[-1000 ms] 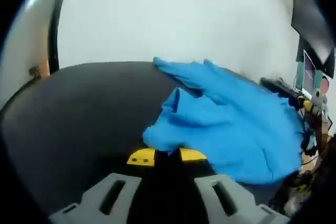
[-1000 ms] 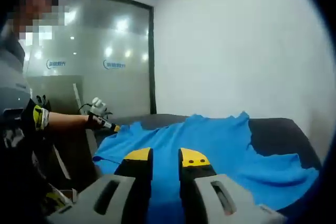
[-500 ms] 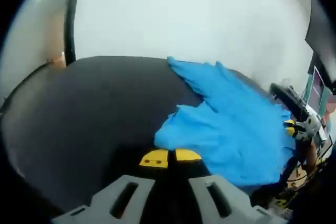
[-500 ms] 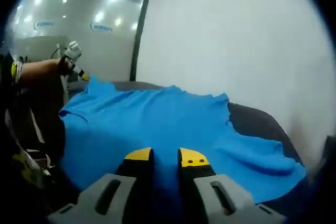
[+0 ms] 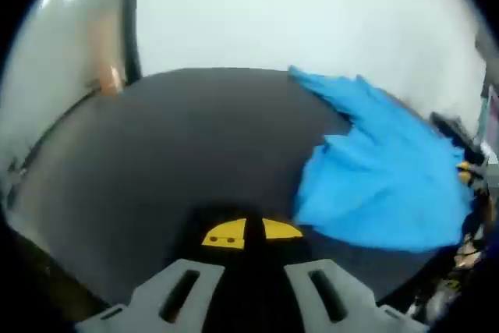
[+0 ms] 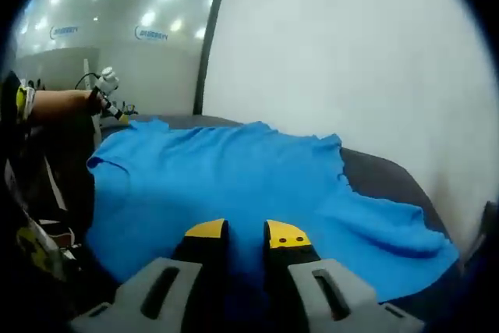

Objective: Spread out the cloth and fold it

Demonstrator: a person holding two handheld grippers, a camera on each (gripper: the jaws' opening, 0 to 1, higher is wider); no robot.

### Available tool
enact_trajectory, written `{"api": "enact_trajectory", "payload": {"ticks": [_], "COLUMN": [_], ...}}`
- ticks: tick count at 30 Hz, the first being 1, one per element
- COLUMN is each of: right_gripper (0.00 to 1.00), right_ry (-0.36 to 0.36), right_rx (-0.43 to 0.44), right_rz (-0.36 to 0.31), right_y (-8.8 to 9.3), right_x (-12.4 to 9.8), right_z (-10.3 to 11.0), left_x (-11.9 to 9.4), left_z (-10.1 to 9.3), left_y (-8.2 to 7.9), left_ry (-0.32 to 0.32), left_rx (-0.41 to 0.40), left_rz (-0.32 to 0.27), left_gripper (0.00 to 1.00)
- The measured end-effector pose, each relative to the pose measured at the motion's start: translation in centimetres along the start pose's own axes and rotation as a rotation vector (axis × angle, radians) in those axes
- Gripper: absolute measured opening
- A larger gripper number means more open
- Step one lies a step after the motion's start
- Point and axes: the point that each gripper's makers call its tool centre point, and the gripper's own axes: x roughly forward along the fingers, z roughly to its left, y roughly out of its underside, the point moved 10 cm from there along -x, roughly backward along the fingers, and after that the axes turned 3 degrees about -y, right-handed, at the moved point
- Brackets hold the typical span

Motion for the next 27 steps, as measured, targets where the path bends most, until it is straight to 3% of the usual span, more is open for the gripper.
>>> {"api": "enact_trajectory", "payload": {"ticks": [1, 3, 5, 6, 8, 10, 11, 12, 13, 15, 16, 18, 20, 23, 24, 26, 27], "right_gripper": [0.16, 0.16, 0.16, 0.16, 0.16, 0.16, 0.16, 0.16, 0.16, 0.16, 0.16, 0.16, 0.16, 0.16, 0.16, 0.16, 0.16], "right_ry": [0.001, 0.005, 0.01, 0.011, 0.013, 0.013, 0.013, 0.012, 0.011, 0.01, 0.011, 0.012, 0.012, 0.009, 0.008, 0.009, 0.009], "right_rx": [0.001, -0.002, -0.006, -0.005, -0.004, -0.004, -0.004, -0.004, -0.002, 0.0, -0.001, -0.002, -0.005, 0.0, 0.004, 0.004, 0.002], "right_rz": [-0.002, -0.005, -0.006, -0.006, -0.007, -0.008, -0.008, -0.008, -0.008, -0.008, -0.009, -0.01, -0.011, -0.008, -0.008, -0.009, -0.009], "right_y": [0.0, 0.0, 0.0, 0.0, 0.0, 0.0, 0.0, 0.0, 0.0, 0.0, 0.0, 0.0, 0.0, 0.0, 0.0, 0.1, 0.1], "right_x": [0.0, 0.0, 0.0, 0.0, -0.1, -0.1, -0.1, -0.1, -0.1, -0.1, -0.1, -0.1, -0.1, -0.1, -0.1, -0.1, -0.1], "right_z": [0.0, 0.1, 0.1, 0.1, 0.1, 0.1, 0.1, 0.0, 0.0, 0.0, 0.0, 0.0, 0.0, 0.0, 0.0, 0.0, 0.0], "left_x": [-0.3, -0.4, -0.5, -0.4, 0.2, 1.3, 1.3, 1.4, 1.6, 1.6, 1.9, 2.0, 2.3, 2.8, 3.2, 4.3, 4.9], "left_z": [-0.2, -1.5, -3.1, -3.8, -4.6, -4.7, -5.0, -5.4, -5.2, -4.8, -4.6, -4.2, -3.8, -3.7, -3.4, -2.9, -2.7], "left_y": [-0.3, -0.7, -0.9, -0.7, -0.3, 0.2, -0.1, -0.5, -0.7, -1.3, -1.5, -1.9, -3.0, -3.6, -3.6, -3.1, -2.6], "left_ry": [0.033, 0.189, 0.305, 0.329, 0.286, 0.215, 0.254, 0.311, 0.282, 0.283, 0.324, 0.344, 0.37, 0.531, 0.545, 0.484, 0.43], "left_rx": [-0.008, 0.041, 0.188, 0.283, 0.516, 0.775, 0.78, 0.776, 0.747, 0.683, 0.652, 0.572, 0.448, 0.158, 0.07, -0.046, -0.052], "left_rz": [-0.026, -0.067, -0.1, -0.116, -0.112, -0.07, -0.12, -0.133, -0.124, -0.116, -0.098, -0.084, -0.171, -0.305, -0.319, -0.261, -0.187], "left_gripper": [0.05, 0.08, 0.17, 0.21, 0.25, 0.2, 0.14, 0.04, 0.01, 0.0, 0.0, 0.0, 0.01, 0.01, 0.01, 0.01, 0.01]}}
